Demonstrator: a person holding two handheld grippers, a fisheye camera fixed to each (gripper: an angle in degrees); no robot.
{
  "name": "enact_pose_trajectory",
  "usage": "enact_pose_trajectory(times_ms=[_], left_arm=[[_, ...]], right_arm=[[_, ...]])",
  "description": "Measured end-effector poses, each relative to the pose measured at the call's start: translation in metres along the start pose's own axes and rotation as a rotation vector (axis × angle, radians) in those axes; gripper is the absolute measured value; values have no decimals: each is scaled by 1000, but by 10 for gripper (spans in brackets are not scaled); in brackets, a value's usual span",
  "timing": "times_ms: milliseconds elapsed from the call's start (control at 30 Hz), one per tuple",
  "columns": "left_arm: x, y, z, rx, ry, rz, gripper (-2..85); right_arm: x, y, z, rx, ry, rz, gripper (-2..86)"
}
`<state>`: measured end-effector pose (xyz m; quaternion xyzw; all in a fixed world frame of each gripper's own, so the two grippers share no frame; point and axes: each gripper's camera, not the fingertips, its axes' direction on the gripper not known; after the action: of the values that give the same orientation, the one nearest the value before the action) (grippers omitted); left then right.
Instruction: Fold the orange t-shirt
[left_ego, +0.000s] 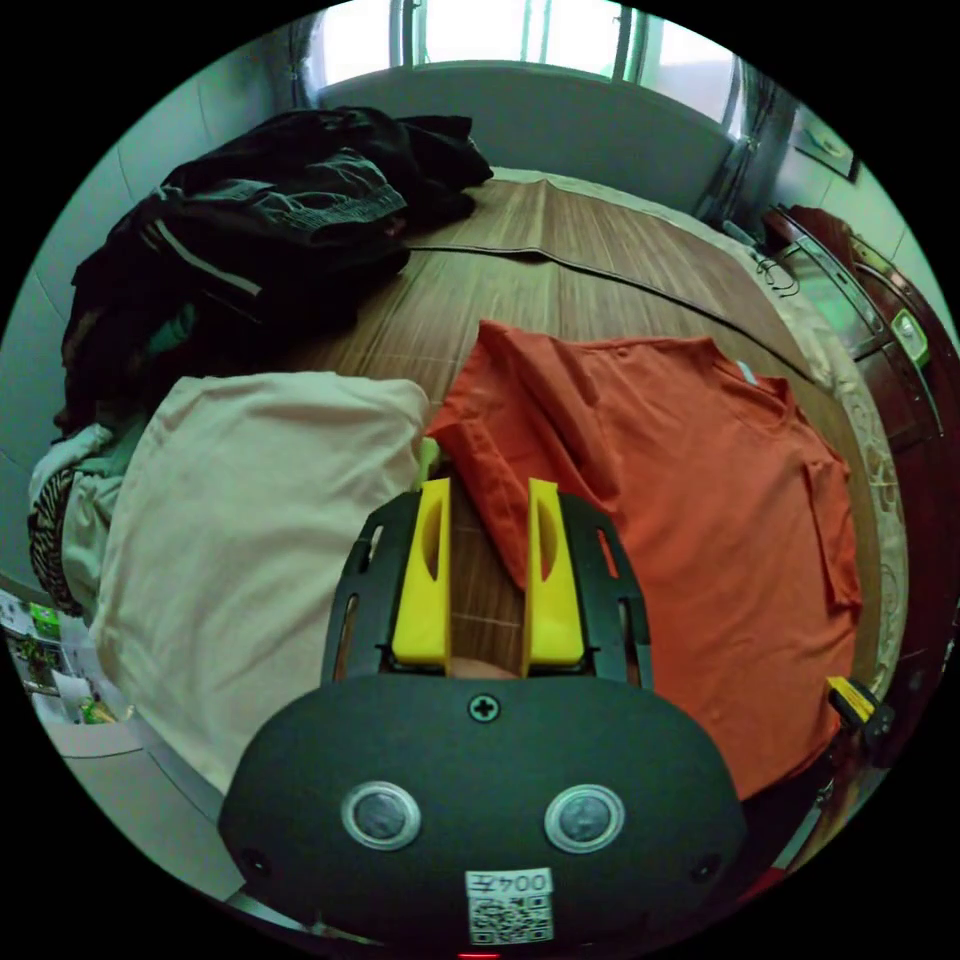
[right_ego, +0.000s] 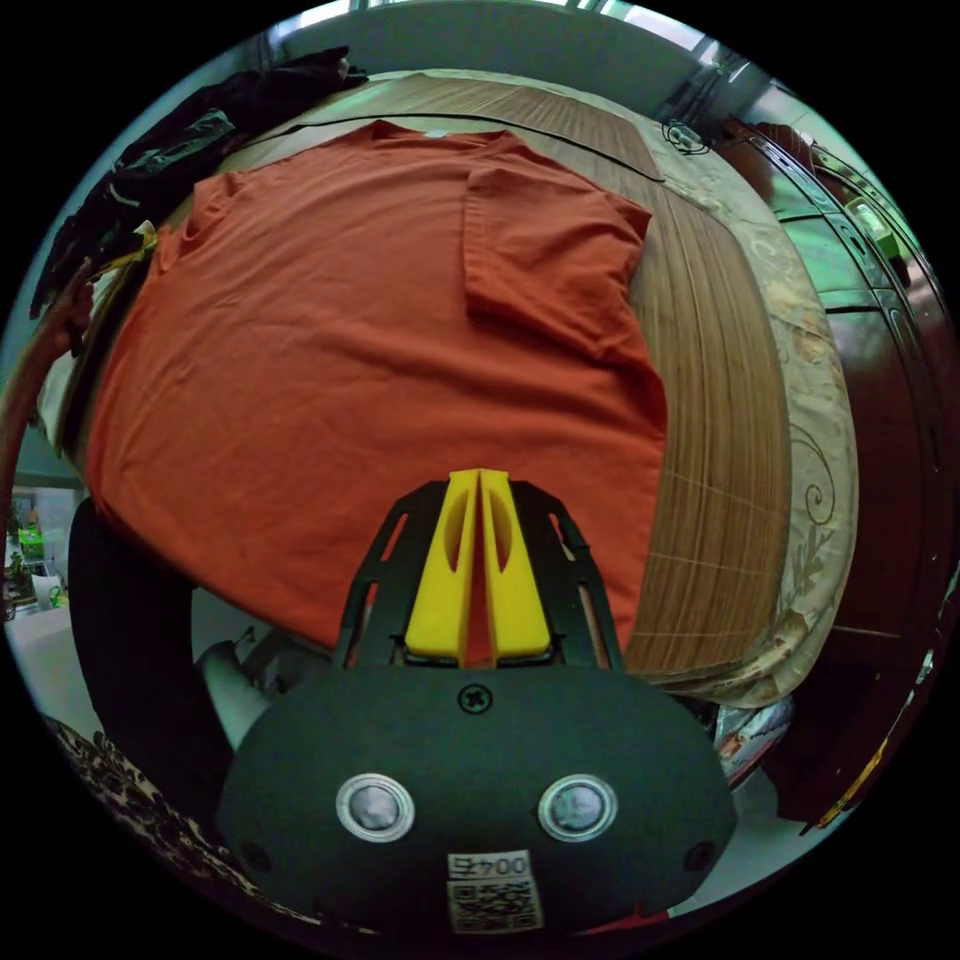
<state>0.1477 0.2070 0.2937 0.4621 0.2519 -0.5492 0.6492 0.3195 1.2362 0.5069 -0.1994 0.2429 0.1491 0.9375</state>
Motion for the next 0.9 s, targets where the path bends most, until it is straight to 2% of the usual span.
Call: enact_pose_trajectory(times_ms=[267,400,600,700,900], left_arm=[[25,-23,25,-70,-102,-3,92],[38,-21,26,-76,-140,27,40],[36,9,-16,114,96,-38,19],[48,28,-38,232,229,17,17],[120,57,-71,345,184,302,13]], right_arm=[[-2,-7,0,32,0,11,-7],[-7,-13,-1,36,34,-16,-7],[-4,-21,-3,48,21,-4,-7],[-4,-26,-4,48,24,-8,-7],[-1,-36,-7,54,13,5,-7]])
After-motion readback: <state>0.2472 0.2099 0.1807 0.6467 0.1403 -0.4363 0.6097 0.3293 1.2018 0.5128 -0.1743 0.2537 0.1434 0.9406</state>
